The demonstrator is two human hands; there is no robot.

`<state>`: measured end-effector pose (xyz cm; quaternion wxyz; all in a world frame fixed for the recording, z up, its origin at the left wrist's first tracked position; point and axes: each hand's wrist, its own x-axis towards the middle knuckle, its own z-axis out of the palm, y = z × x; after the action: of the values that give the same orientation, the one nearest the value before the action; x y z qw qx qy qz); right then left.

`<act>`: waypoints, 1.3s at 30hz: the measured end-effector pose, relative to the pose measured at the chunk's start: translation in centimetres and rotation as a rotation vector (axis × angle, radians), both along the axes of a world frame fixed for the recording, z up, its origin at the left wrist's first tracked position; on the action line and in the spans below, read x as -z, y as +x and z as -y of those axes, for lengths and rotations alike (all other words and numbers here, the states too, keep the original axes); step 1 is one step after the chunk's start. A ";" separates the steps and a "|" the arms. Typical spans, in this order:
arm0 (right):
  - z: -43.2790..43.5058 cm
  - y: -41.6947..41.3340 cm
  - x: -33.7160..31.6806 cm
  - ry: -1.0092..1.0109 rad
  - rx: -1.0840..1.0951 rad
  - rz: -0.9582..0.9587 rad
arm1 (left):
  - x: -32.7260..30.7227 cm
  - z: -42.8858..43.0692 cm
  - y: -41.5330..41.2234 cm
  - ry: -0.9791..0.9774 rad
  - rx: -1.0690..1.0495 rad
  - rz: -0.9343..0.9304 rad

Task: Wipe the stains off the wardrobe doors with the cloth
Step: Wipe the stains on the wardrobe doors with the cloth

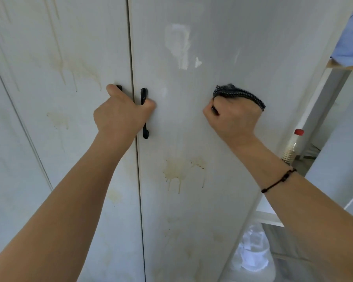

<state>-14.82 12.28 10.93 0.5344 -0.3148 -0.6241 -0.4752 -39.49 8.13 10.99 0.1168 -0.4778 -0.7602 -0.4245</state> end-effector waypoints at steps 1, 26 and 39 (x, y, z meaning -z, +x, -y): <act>-0.1 -1.0 0.9 -0.011 -0.026 0.023 | 0.0 0.0 0.0 0.001 0.002 -0.003; 0.4 -3.0 23.8 -0.394 0.060 0.493 | 0.5 -0.2 -1.5 -0.071 0.086 -0.020; -1.0 -4.9 -0.3 -0.030 -0.003 -0.128 | 1.1 -0.2 -1.4 -0.020 0.100 0.016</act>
<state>-19.68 13.30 11.26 0.5693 -0.3514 -0.5962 -0.4437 -40.92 8.34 9.86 0.0846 -0.5127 -0.7406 -0.4261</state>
